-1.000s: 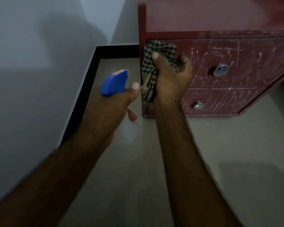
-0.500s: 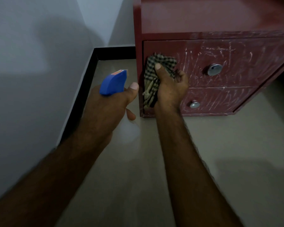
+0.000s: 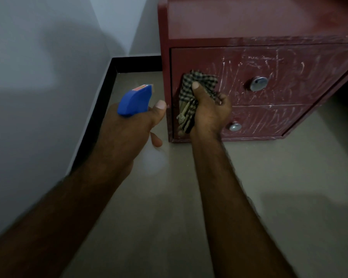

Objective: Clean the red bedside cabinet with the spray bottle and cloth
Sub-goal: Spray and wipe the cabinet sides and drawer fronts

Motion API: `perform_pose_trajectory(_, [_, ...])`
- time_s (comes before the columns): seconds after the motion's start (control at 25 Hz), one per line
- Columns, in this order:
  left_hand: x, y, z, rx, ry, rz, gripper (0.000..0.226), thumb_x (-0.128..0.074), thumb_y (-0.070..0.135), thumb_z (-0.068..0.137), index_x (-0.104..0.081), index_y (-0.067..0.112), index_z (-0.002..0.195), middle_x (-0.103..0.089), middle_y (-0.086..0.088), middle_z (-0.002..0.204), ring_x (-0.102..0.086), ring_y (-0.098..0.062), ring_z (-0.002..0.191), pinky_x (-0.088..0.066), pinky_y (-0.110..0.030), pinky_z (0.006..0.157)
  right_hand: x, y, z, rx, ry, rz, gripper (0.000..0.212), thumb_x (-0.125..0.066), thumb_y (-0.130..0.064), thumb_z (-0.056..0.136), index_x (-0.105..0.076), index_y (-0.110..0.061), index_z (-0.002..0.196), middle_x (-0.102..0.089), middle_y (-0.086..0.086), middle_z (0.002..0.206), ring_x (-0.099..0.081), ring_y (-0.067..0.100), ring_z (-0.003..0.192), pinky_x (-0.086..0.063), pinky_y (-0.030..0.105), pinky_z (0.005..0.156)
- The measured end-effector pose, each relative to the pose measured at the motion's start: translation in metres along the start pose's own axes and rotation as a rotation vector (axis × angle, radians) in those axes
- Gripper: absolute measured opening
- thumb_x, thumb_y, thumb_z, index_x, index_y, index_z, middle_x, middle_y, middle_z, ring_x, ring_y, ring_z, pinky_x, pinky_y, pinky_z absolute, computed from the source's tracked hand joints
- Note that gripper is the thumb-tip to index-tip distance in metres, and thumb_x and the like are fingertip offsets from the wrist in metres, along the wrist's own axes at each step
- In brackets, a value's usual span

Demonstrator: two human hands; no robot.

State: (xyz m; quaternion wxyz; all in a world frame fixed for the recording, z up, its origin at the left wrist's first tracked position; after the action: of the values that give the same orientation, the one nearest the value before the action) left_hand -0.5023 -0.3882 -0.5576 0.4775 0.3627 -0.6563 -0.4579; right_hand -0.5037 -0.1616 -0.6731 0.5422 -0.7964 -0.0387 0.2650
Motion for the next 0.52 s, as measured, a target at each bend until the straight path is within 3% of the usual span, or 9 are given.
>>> perform_pose_trajectory(0.08, [0.000,0.000,0.001,-0.001,0.003,-0.007,0.038,-0.066,0.043,0.091,-0.053,0.026,0.122,-0.067,0.001,0.100,-0.070,-0.014,0.060,-0.055,-0.056,0.091,0.004,0.005,0.000,-0.020,-0.003,0.036,0.059,-0.099,-0.028,0.060,-0.068,-0.013,0.108,-0.079,0.008,0.102,-0.079,0.028,0.088,-0.066,0.050,0.073])
perform_pose_trajectory(0.28, [0.001,-0.005,0.006,0.011,0.011,0.007,0.056,-0.066,0.044,0.090,-0.049,0.020,0.138,-0.067,0.000,0.109,-0.070,-0.011,0.060,-0.055,-0.054,0.092,-0.004,-0.024,0.008,0.112,-0.038,0.011,0.050,-0.098,-0.028,0.066,-0.071,-0.009,0.104,-0.080,0.007,0.098,-0.079,0.026,0.087,-0.067,0.047,0.070])
perform_pose_trajectory(0.4, [0.000,-0.007,0.006,0.012,0.011,0.005,0.057,-0.067,0.043,0.090,-0.049,0.020,0.138,-0.066,-0.004,0.106,-0.069,-0.011,0.060,-0.056,-0.050,0.090,0.008,0.000,0.008,0.010,-0.012,0.039,0.066,-0.098,-0.038,0.052,-0.071,-0.007,0.104,-0.080,0.010,0.097,-0.079,0.031,0.088,-0.066,0.053,0.072])
perform_pose_trajectory(0.52, [0.000,-0.005,0.006,-0.013,0.012,0.017,0.038,-0.066,0.042,0.090,-0.056,0.023,0.122,-0.066,0.002,0.100,-0.068,-0.007,0.057,-0.054,-0.045,0.090,0.013,0.008,0.007,-0.030,0.006,0.048,0.059,-0.098,-0.033,0.055,-0.071,-0.007,0.101,-0.080,0.010,0.093,-0.079,0.031,0.084,-0.066,0.054,0.071])
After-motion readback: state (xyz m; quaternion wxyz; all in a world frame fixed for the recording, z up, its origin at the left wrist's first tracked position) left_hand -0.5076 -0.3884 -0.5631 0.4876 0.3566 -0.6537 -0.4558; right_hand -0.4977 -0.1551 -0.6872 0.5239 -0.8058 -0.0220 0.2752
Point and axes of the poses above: each hand's wrist, its own z-axis towards the middle knuckle, its own x-axis out of the back of the hand, y = z × x, the point moved 10 cm from there along z, towards the middle knuckle
